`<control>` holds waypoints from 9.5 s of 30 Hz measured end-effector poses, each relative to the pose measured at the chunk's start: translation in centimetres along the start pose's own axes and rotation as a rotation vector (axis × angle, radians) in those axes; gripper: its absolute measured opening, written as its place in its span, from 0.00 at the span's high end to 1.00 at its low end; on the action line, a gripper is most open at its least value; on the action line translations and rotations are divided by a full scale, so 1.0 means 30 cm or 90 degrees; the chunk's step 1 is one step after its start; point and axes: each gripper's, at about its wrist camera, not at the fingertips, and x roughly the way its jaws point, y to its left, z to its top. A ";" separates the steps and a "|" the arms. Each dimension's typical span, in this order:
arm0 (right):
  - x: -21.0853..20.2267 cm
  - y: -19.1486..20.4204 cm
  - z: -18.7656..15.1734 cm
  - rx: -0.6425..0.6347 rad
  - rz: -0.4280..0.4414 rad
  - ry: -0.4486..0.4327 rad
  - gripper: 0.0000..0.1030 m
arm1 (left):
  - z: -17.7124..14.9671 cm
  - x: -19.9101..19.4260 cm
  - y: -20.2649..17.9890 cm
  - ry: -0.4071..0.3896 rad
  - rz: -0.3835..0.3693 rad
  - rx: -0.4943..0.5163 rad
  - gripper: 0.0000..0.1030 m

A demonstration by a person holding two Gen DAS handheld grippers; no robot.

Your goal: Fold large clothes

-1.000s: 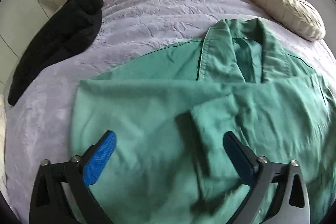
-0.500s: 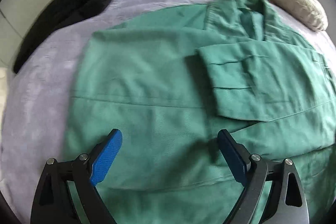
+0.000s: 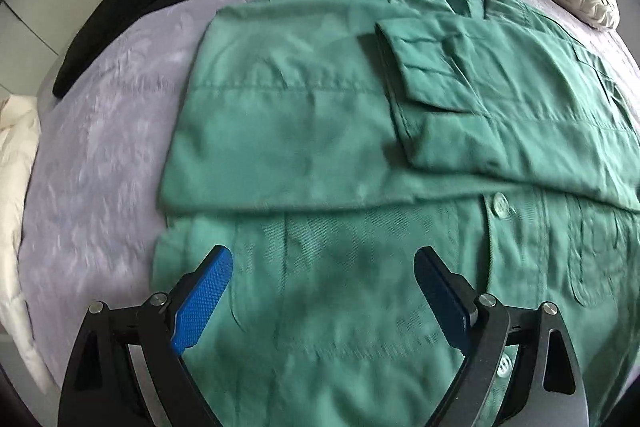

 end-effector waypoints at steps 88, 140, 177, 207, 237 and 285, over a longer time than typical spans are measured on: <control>-0.148 -0.186 -0.672 0.183 -0.003 0.039 0.15 | -0.841 -0.036 0.571 0.169 -0.225 -0.048 0.00; 0.268 0.149 0.601 0.235 0.340 0.040 0.88 | 0.330 0.085 0.600 -0.060 -0.149 -0.275 0.21; 0.308 0.212 0.648 -0.077 -0.006 0.012 0.70 | 0.307 0.170 0.562 -0.048 -0.054 -0.163 0.92; 0.080 -0.059 0.076 0.207 0.103 0.001 0.97 | -0.095 0.130 0.606 -0.002 -0.135 -0.147 0.88; 0.075 0.146 -0.107 0.063 0.060 0.113 0.48 | -0.366 -0.154 0.504 0.011 0.020 -0.166 0.01; 0.585 0.805 -0.434 0.127 0.250 0.175 0.16 | -0.118 -0.171 0.611 0.049 -0.094 -0.047 0.01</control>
